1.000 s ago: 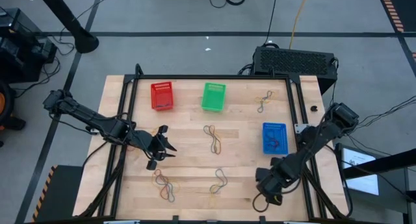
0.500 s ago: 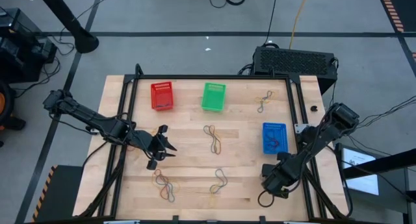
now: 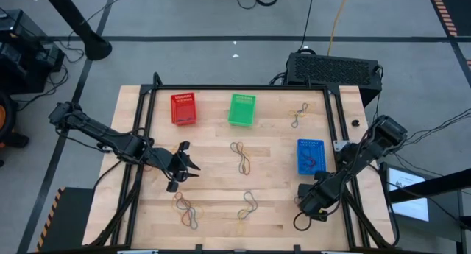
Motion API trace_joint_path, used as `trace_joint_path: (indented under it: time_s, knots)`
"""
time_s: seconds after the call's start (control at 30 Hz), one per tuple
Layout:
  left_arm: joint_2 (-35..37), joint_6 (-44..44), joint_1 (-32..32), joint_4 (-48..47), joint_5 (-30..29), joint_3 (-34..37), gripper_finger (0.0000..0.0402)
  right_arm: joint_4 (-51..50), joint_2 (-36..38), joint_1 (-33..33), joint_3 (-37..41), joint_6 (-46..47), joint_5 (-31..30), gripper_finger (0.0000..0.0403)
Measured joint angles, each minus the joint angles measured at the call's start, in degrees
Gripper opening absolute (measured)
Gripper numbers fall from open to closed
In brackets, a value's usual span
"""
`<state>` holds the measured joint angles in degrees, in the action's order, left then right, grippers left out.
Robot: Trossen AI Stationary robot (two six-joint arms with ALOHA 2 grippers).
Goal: Sort rubber bands into baskets
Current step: Put the red rubber band into the blue bin
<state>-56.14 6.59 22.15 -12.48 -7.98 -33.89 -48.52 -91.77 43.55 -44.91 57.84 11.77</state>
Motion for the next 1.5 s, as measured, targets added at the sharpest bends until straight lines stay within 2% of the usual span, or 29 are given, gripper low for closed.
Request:
trace_joint_path:
  time_s: [0.13, 0.3, 0.53, 0.77, 0.9, 1.07, 1.33, 1.5]
  knots:
    - [0.0, 0.0, 0.0, 0.0, 0.0, 0.0, 0.0111, 0.0, 0.0, 0.0, 0.3, 0.0, 0.0, 0.0067]
    - [0.0, 0.0, 0.0, 0.0, 0.0, 0.0, 0.0111, 0.2, -0.1, 0.0, 0.4, 0.0, 0.5, 0.0009]
    - [0.0, 0.0, 0.0, 0.0, 0.0, 0.0, 0.0111, -1.5, 1.6, -0.1, 0.6, 1.0, 0.1, 0.0002]
    - [0.0, 0.0, 0.0, 0.0, -0.9, 0.0, 0.0111, -7.9, 7.9, -0.1, 0.7, 9.9, -0.2, 0.0001]
    - [0.0, 0.0, 0.0, 0.0, -1.2, 0.0, 0.0111, -7.7, 11.7, -0.1, 0.6, 14.1, -1.0, 0.0]
    - [0.0, 0.0, 0.0, 0.0, -1.3, 0.0, 0.0111, -7.7, 15.7, -0.1, -0.9, 15.1, -7.6, 0.0]
    - [0.0, 0.0, 0.0, 0.0, -1.3, 0.0, 0.0111, -7.8, 20.6, -0.1, -5.5, 11.2, -27.3, 0.0]
    - [0.0, 0.0, 0.0, 0.0, -1.3, 0.0, 0.0111, -7.6, 21.8, -0.1, -9.0, 6.8, -35.9, 0.0]
